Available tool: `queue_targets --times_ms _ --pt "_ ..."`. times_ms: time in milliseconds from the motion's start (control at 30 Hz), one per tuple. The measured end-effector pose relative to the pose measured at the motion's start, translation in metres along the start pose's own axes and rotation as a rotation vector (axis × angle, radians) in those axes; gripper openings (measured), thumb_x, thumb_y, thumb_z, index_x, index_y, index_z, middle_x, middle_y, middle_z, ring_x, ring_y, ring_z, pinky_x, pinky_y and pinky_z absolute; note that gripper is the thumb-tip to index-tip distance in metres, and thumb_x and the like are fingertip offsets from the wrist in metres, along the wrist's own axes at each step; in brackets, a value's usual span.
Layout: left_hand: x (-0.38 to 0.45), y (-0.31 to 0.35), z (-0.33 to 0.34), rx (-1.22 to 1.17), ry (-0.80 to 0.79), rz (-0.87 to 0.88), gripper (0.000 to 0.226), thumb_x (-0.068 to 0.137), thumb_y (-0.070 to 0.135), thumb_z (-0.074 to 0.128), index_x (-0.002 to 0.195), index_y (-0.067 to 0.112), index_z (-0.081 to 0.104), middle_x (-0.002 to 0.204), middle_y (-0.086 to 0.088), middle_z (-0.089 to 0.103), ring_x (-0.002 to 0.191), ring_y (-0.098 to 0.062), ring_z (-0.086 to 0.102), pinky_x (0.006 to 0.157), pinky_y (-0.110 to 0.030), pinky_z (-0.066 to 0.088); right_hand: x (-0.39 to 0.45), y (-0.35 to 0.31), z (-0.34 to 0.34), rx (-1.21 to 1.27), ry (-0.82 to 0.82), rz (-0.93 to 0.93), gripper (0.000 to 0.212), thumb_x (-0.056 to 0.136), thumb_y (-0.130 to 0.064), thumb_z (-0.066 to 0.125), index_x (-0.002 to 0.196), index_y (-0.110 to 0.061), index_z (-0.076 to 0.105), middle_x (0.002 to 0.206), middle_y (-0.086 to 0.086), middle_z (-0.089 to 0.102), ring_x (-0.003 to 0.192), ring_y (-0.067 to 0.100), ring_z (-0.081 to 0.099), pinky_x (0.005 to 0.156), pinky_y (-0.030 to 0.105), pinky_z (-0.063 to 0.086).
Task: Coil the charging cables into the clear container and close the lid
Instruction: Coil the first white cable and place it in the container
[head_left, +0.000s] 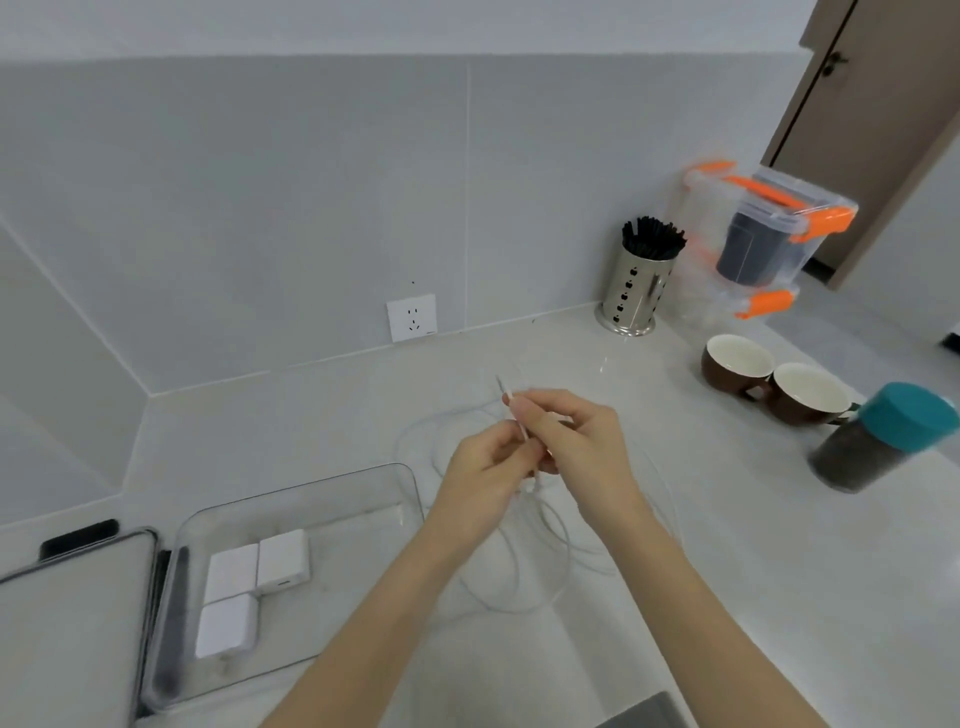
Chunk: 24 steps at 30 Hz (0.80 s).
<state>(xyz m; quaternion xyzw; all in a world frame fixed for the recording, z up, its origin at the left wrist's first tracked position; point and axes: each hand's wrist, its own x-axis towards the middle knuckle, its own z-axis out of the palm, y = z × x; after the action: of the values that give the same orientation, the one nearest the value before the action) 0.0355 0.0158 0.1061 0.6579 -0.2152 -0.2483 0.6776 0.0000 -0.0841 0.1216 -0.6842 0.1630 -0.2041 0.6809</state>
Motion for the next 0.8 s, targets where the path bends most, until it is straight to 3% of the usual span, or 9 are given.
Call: queue_targets --times_ms 133,200,267,333,400,533,600,700,800 --pt "-0.013 0.031 -0.026 0.024 0.057 0.060 0.024 0.096 0.010 0.042 0.084 0.009 0.062 0.048 0.012 0.049 0.047 -0.007 0.053 0.061 -0.019 0.049 0.019 -0.004 0.013 -0.068 0.011 -0.115 0.020 0.090 -0.010 0.052 0.095 -0.022 0.067 0.089 -0.013 0.067 0.083 -0.003 0.060 0.078 0.019 0.045" --pt "-0.022 0.048 -0.039 -0.003 0.051 0.078 0.025 0.096 0.011 0.041 0.084 0.009 0.063 0.051 0.012 0.045 0.044 -0.007 0.043 0.053 -0.018 0.040 0.026 0.002 0.023 -0.147 -0.088 -0.142 0.034 0.092 -0.010 0.046 0.121 -0.025 0.055 0.116 -0.013 0.060 0.111 0.000 0.053 0.095 0.022 0.040" --pt "-0.033 0.064 -0.052 -0.051 0.020 0.103 0.025 0.095 0.012 0.042 0.085 0.010 0.064 0.054 0.009 0.043 0.043 -0.007 0.035 0.050 -0.017 0.031 0.028 0.011 0.040 -0.227 -0.250 -0.153 0.037 0.095 -0.023 0.042 0.129 -0.036 0.048 0.132 -0.016 0.052 0.126 0.001 0.044 0.105 0.023 0.033" --pt "-0.042 0.079 -0.061 -0.133 -0.015 0.127 0.023 0.093 0.015 0.044 0.085 0.008 0.064 0.054 0.005 0.040 0.042 -0.006 0.031 0.048 -0.015 0.029 0.025 0.016 0.058 -0.291 -0.348 -0.168 0.030 0.097 -0.028 0.039 0.108 -0.052 0.053 0.121 -0.017 0.059 0.116 0.000 0.051 0.103 0.027 0.039" --pt "-0.047 0.093 -0.072 -0.225 -0.017 0.162 0.021 0.085 0.021 0.048 0.082 0.008 0.064 0.051 0.003 0.037 0.039 -0.005 0.028 0.044 -0.014 0.028 0.021 0.022 0.074 -0.396 -0.384 -0.245 0.027 0.098 -0.033 0.034 0.096 -0.050 0.054 0.097 -0.010 0.065 0.097 0.010 0.060 0.093 0.037 0.047" --pt "-0.039 0.095 -0.102 -0.401 0.113 0.265 0.020 0.086 0.020 0.046 0.084 0.010 0.063 0.050 0.007 0.044 0.039 -0.003 0.031 0.042 -0.014 0.029 0.007 0.033 0.098 -0.742 -0.626 -0.383 0.035 0.099 -0.035 0.028 0.112 -0.012 0.050 0.092 0.002 0.066 0.084 0.022 0.061 0.083 0.041 0.048" --pt "-0.031 0.080 -0.120 -0.503 0.219 0.282 0.024 0.095 0.016 0.039 0.086 0.010 0.060 0.053 0.007 0.049 0.042 -0.004 0.036 0.045 -0.014 0.034 -0.007 0.033 0.106 -0.951 -0.750 -0.523 0.037 0.099 -0.036 0.027 0.125 -0.014 0.041 0.081 0.006 0.065 0.081 0.028 0.062 0.074 0.039 0.048" --pt "-0.025 0.052 -0.142 -0.518 0.364 0.248 0.027 0.098 0.016 0.035 0.086 0.011 0.059 0.057 0.007 0.054 0.047 -0.005 0.043 0.053 -0.016 0.041 -0.022 0.023 0.114 -1.131 -0.823 -0.691 0.051 0.099 -0.041 0.021 0.140 -0.011 0.025 0.097 0.011 0.066 0.085 0.033 0.063 0.074 0.041 0.048" --pt "-0.026 0.033 -0.154 -0.422 0.447 0.186 0.024 0.097 0.016 0.039 0.087 0.010 0.059 0.059 0.006 0.062 0.051 -0.005 0.053 0.058 -0.016 0.049 -0.029 0.011 0.112 -1.201 -0.820 -0.772 0.057 0.095 -0.043 0.008 0.132 -0.008 0.032 0.101 0.011 0.064 0.082 0.034 0.062 0.071 0.041 0.047"
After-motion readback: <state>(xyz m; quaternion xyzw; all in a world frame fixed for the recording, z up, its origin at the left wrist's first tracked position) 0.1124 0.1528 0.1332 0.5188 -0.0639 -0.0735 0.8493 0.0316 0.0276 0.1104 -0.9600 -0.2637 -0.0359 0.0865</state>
